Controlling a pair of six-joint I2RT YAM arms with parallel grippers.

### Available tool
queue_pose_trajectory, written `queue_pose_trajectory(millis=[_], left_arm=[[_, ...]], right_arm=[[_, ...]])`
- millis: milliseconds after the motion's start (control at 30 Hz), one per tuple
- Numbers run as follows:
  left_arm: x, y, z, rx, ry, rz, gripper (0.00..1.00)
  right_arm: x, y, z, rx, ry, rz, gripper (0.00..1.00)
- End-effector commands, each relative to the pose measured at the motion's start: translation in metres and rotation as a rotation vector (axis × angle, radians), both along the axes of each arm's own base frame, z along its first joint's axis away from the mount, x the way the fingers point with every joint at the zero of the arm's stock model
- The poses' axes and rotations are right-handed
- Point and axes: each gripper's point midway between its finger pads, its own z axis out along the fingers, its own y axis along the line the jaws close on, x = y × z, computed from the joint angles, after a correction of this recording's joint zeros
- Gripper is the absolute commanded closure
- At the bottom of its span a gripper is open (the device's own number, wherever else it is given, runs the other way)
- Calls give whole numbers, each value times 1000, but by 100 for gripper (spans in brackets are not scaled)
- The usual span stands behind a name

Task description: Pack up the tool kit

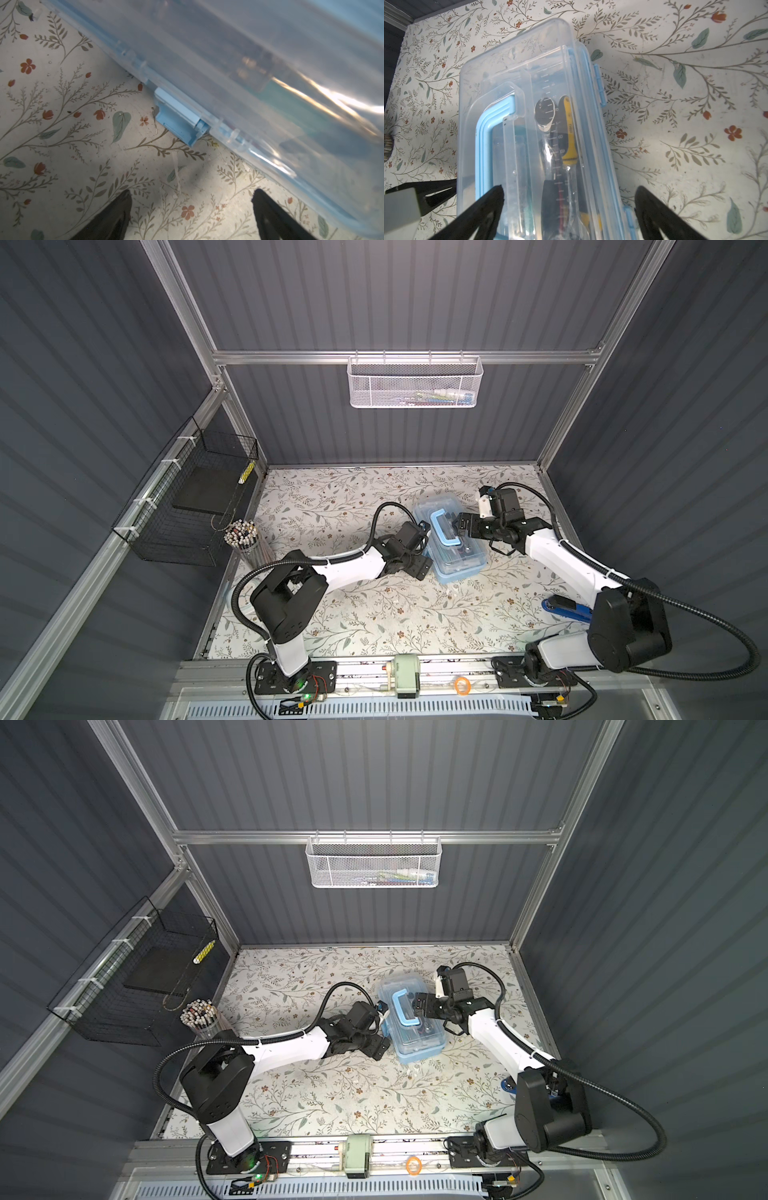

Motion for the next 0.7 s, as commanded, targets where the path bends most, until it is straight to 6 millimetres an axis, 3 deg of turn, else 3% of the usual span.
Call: queue_pose_trajectory(millis=[0,467,667], left_arm=[[1,-2,-16,41,-26,-45,8],[21,-7,-38,41,-118,-12,8],[28,-4,-33,-19,-199,22,7]], right_arm=[[5,3,7,-13,-18,20,1],[10,5,1,-21,-9,26,1],[12,8,-3,-11,-3,39,1]])
